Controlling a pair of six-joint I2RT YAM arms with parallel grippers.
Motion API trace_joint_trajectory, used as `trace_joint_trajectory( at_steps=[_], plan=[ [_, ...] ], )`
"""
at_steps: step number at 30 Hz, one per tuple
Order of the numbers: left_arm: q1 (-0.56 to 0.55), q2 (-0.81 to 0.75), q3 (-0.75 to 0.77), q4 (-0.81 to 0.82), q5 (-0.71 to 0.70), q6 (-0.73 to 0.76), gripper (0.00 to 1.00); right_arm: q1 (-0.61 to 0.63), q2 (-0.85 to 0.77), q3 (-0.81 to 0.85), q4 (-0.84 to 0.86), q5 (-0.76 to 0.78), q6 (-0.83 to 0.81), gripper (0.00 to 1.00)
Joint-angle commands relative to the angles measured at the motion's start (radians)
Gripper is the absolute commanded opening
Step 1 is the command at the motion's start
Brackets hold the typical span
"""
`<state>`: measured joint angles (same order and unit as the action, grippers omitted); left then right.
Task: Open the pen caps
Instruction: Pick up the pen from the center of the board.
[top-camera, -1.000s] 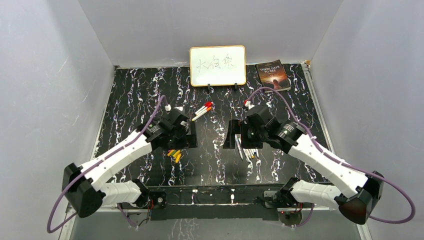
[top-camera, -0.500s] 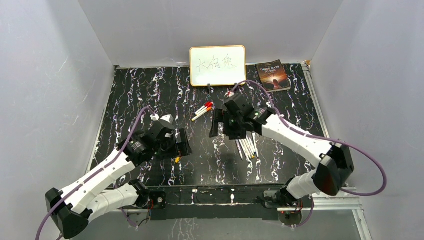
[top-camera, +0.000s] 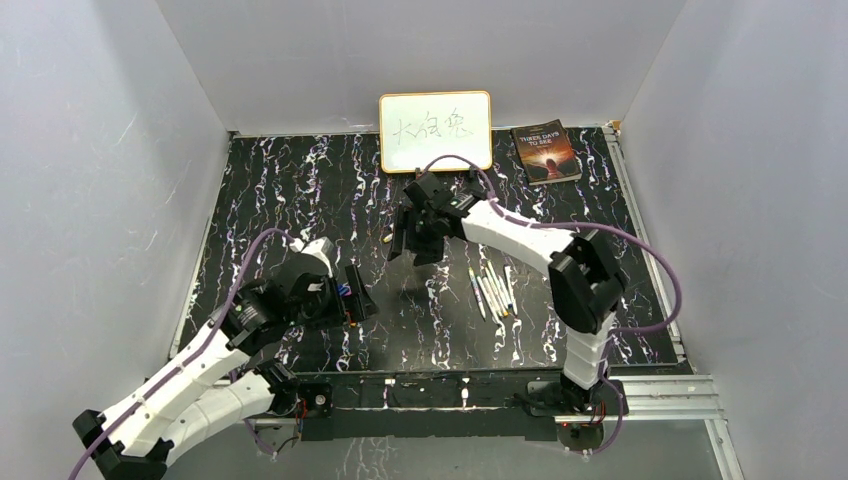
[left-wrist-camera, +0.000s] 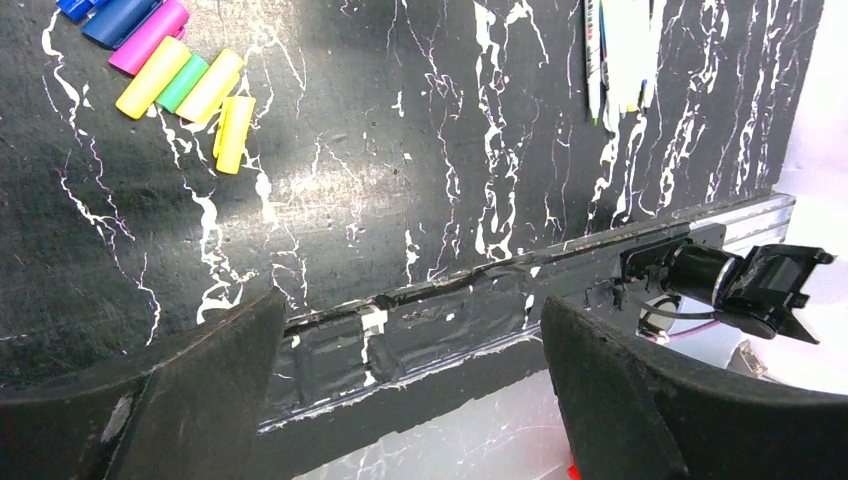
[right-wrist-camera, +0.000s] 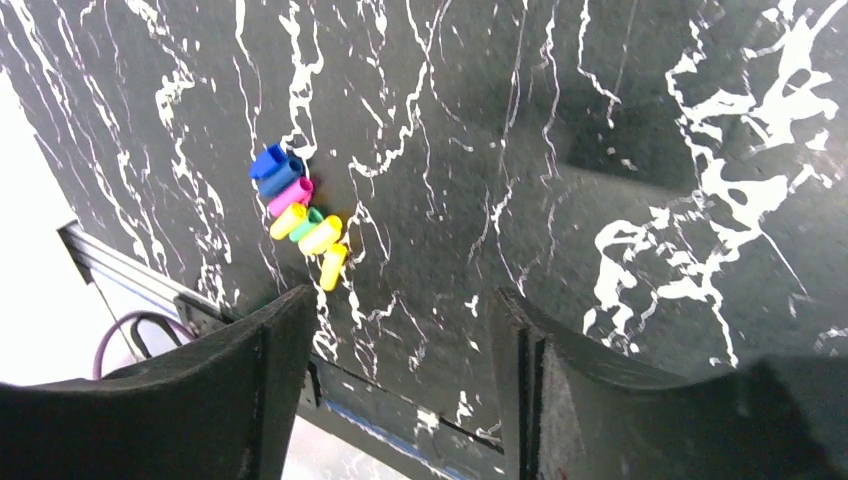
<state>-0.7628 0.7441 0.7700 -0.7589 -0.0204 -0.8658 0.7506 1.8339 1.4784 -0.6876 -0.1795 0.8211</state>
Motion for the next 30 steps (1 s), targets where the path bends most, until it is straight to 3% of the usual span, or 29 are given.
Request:
trace_joint_trajectory(
  at_steps=[1,8,14,30],
  plan=[
    [-0.004,-0.042,-0.009,-0.041,0.014,-0.002,0.98,-0.005,0.074,0.109,0.057,-0.023,0.024,0.57],
    [-0.004,-0.083,-0.032,-0.058,0.015,-0.01,0.98,-0.01,0.236,0.285,-0.039,0.032,0.051,0.42],
    [-0.004,-0.101,-0.043,-0.065,0.013,-0.016,0.98,-0.017,0.291,0.329,-0.056,0.103,0.099,0.33],
    [-0.004,-0.152,-0.016,-0.152,0.017,-0.017,0.98,-0.034,0.446,0.481,-0.104,0.186,0.251,0.32]
  ],
)
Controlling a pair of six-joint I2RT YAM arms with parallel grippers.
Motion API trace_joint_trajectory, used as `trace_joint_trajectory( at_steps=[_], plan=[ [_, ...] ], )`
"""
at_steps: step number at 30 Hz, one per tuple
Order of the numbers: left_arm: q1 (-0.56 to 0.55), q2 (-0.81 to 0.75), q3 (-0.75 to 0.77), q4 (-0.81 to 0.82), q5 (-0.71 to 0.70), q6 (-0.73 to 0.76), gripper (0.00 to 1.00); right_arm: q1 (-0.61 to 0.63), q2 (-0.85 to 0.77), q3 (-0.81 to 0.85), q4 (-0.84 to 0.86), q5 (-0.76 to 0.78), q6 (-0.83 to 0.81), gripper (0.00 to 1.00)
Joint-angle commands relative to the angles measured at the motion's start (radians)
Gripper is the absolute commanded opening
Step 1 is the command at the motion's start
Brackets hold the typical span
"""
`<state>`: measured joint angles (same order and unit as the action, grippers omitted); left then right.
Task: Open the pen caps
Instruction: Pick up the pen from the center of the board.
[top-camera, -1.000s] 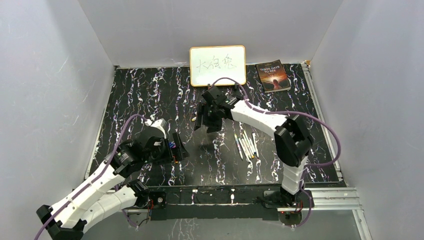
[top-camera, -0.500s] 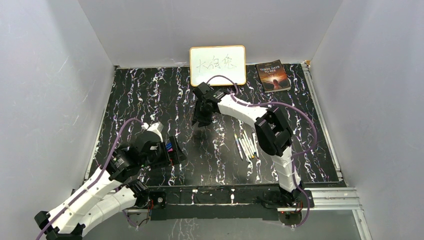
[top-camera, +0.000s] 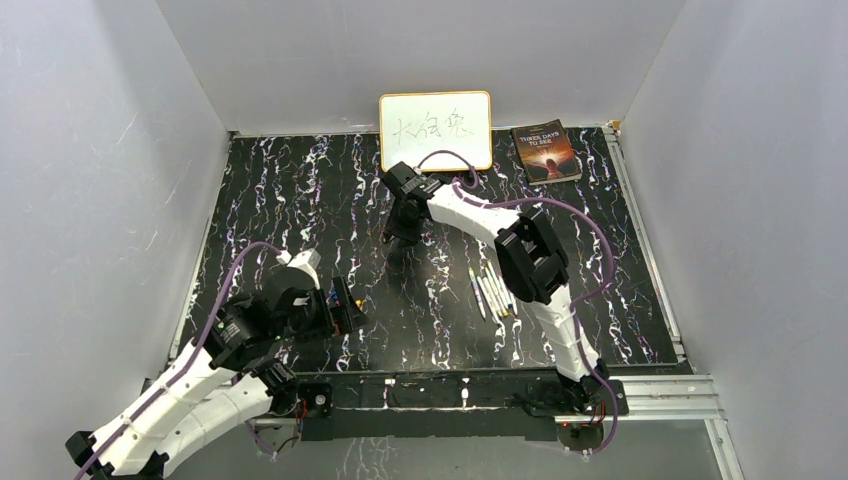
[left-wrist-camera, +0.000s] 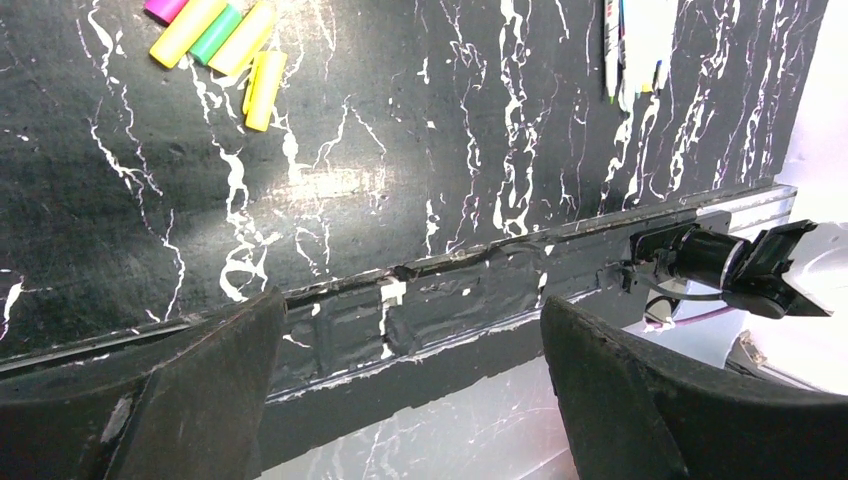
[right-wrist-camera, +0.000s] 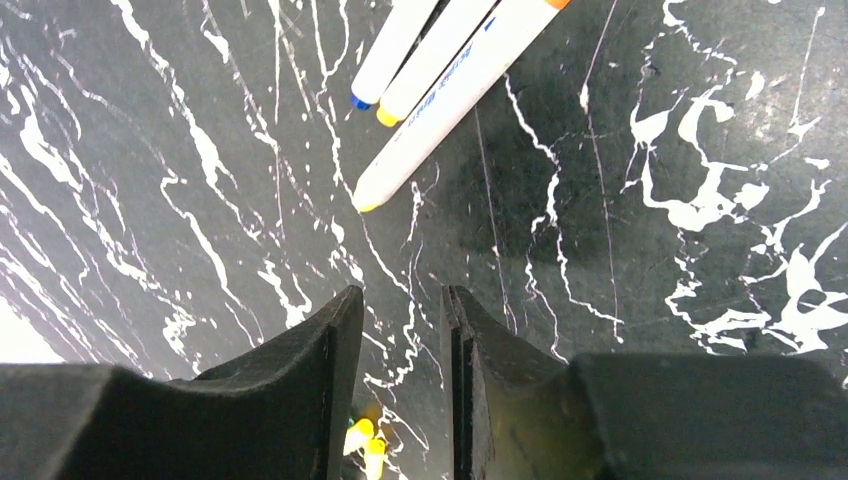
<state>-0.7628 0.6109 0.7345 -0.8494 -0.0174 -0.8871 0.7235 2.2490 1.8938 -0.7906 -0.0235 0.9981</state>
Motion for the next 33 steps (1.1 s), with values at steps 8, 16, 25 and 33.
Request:
trace_joint_trajectory(
  at_steps=[8,16,25,33],
  plan=[
    [-0.004,-0.063,0.06,-0.132,0.01,0.028,0.98,-0.009,0.102,0.112,-0.006,0.024,0.154,0.32],
    [-0.003,-0.118,0.041,-0.156,0.019,0.029,0.99,-0.009,0.14,0.144,-0.006,0.021,0.201,0.32],
    [-0.004,-0.14,0.024,-0.153,0.02,0.043,0.98,-0.03,0.17,0.128,-0.116,0.026,0.296,0.29],
    [-0.004,-0.143,0.022,-0.148,0.024,0.064,0.98,-0.046,0.212,0.126,-0.168,0.014,0.347,0.29]
  ],
)
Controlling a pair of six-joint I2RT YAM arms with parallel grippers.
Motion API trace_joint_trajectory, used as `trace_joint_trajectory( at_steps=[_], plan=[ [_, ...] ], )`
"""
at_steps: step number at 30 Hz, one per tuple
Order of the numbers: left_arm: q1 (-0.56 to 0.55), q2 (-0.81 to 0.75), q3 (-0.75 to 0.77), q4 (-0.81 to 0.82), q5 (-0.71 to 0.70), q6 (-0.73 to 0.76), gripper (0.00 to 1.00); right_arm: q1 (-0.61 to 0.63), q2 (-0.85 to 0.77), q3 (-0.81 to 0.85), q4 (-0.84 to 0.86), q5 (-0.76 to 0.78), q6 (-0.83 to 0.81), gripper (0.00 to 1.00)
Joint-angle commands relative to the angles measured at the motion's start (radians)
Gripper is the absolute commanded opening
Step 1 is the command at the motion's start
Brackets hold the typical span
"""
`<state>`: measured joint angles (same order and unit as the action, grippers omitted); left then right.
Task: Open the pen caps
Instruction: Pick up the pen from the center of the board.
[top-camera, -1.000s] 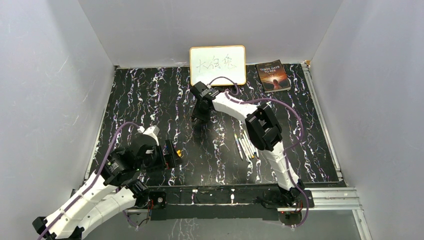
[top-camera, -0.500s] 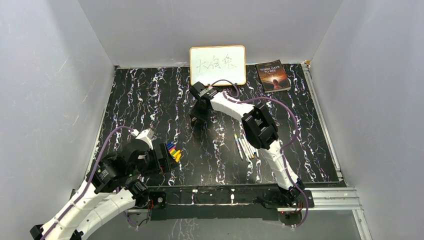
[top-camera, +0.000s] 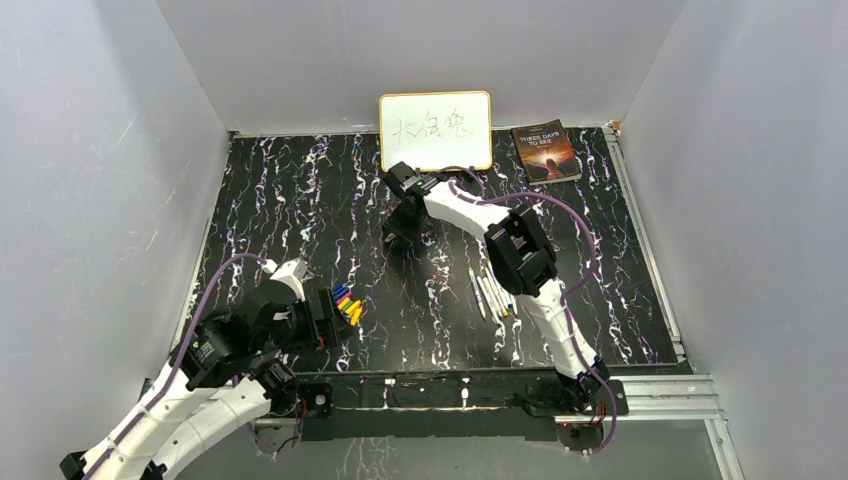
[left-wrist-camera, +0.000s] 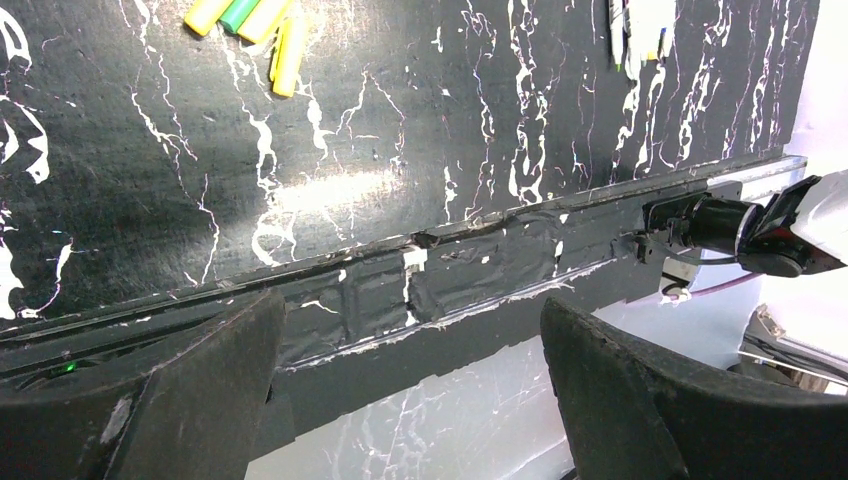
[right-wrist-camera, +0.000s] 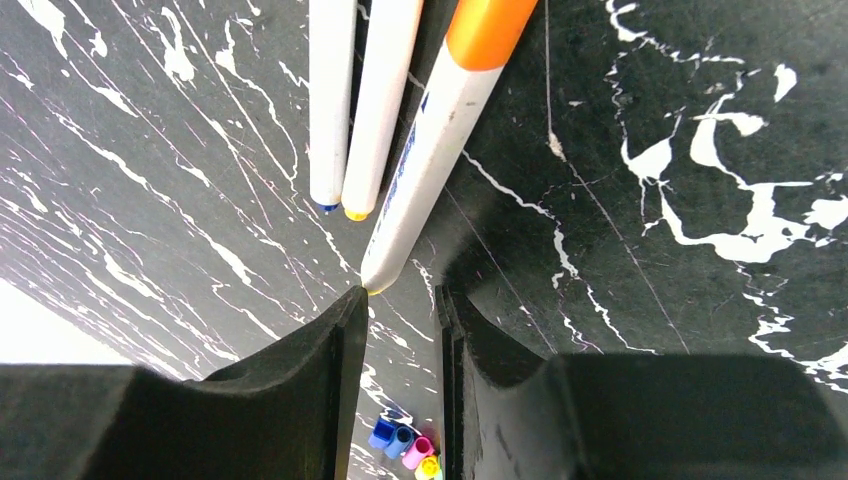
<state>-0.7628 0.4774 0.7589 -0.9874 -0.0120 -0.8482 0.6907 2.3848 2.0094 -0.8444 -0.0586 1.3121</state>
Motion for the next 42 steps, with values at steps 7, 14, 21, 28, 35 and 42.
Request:
trace_joint_trajectory(
  at_steps=[7,14,21,28,35,42],
  plan=[
    [-0.004,-0.03,0.005,-0.028,0.008,0.031,0.98,-0.024,0.072,-0.003,-0.099,0.029,0.053,0.29],
    [-0.004,-0.056,-0.003,-0.038,0.009,0.021,0.98,-0.058,0.032,-0.076,-0.036,-0.002,0.026,0.37],
    [-0.004,-0.057,0.002,-0.043,0.009,0.023,0.98,-0.089,-0.004,-0.139,-0.073,0.027,-0.008,0.37],
    [-0.004,-0.062,0.008,-0.046,0.011,0.016,0.99,-0.106,0.029,-0.111,-0.145,0.056,-0.041,0.3],
    [-0.004,-0.077,0.008,-0.062,0.006,0.007,0.98,-0.112,0.005,-0.131,-0.043,0.011,-0.037,0.34],
    [-0.005,-0.076,0.002,-0.056,0.008,0.005,0.98,-0.11,0.016,-0.111,-0.052,-0.001,-0.014,0.38]
  ],
)
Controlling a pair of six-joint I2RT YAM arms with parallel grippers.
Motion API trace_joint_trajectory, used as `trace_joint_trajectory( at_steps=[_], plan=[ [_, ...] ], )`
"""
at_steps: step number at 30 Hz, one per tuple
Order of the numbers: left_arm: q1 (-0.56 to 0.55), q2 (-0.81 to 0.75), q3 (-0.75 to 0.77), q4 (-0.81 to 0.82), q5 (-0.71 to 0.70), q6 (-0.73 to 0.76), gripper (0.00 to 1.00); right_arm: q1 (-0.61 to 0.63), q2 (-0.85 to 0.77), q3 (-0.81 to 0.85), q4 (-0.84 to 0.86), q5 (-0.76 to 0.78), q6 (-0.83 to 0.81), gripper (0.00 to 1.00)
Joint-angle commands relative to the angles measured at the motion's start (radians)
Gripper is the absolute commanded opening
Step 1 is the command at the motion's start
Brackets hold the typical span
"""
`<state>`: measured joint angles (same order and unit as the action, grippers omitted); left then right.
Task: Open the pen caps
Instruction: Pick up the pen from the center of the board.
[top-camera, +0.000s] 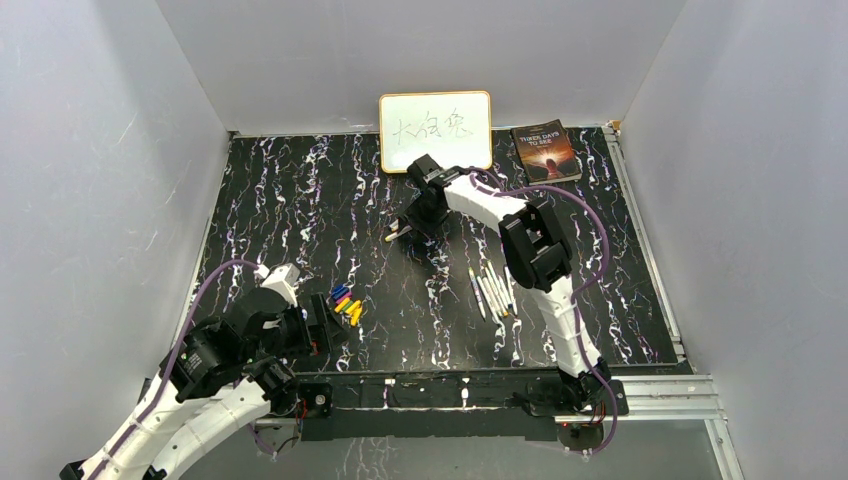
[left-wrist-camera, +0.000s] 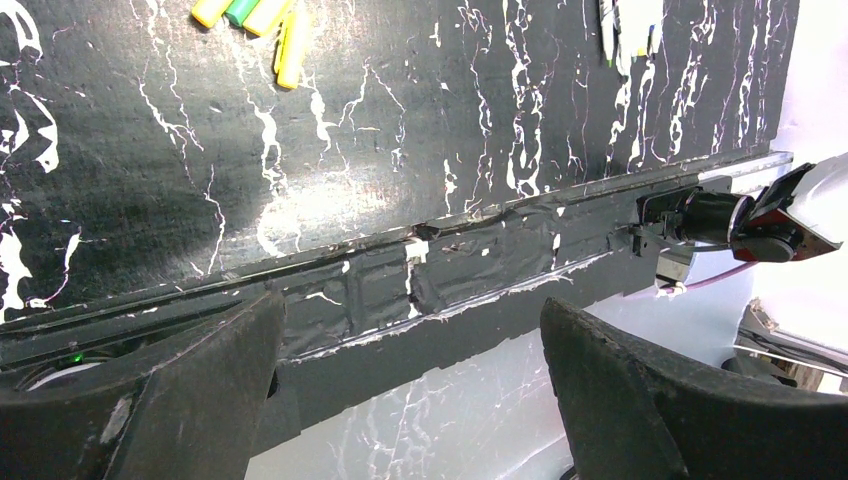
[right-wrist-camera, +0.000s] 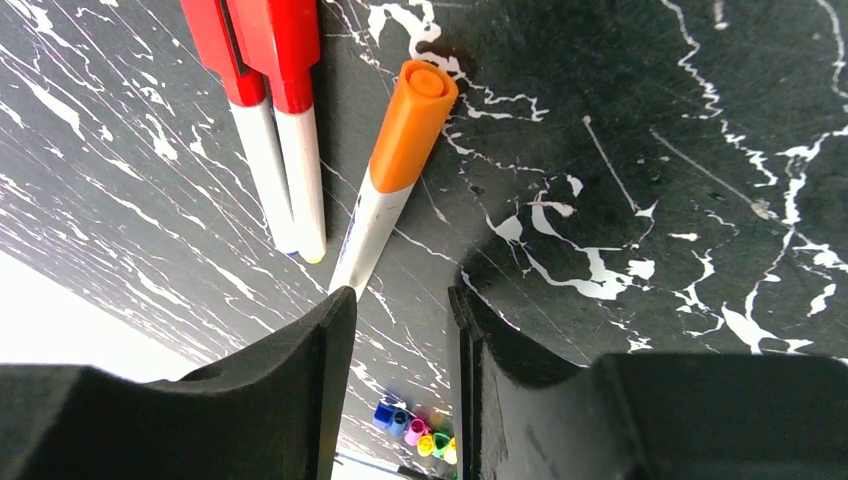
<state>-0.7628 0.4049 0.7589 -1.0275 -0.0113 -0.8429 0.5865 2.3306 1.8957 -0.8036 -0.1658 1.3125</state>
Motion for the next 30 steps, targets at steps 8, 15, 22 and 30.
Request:
trace_joint_trajectory(
  at_steps=[8,15,22,30],
  plan=[
    [-0.004,-0.003,-0.003,-0.007,0.008,-0.001,0.98,0.001,0.145,0.103,-0.224,0.12,0.014,0.38],
    [-0.004,-0.011,-0.005,-0.015,0.005,0.002,0.98,0.012,0.142,0.086,-0.172,0.099,0.061,0.37],
    [-0.004,-0.015,-0.013,-0.013,0.007,0.008,0.98,0.023,0.111,0.024,-0.057,0.068,0.122,0.37],
    [-0.005,-0.018,-0.019,-0.008,0.011,0.012,0.98,0.034,0.162,0.089,-0.121,0.051,0.149,0.36]
  ],
)
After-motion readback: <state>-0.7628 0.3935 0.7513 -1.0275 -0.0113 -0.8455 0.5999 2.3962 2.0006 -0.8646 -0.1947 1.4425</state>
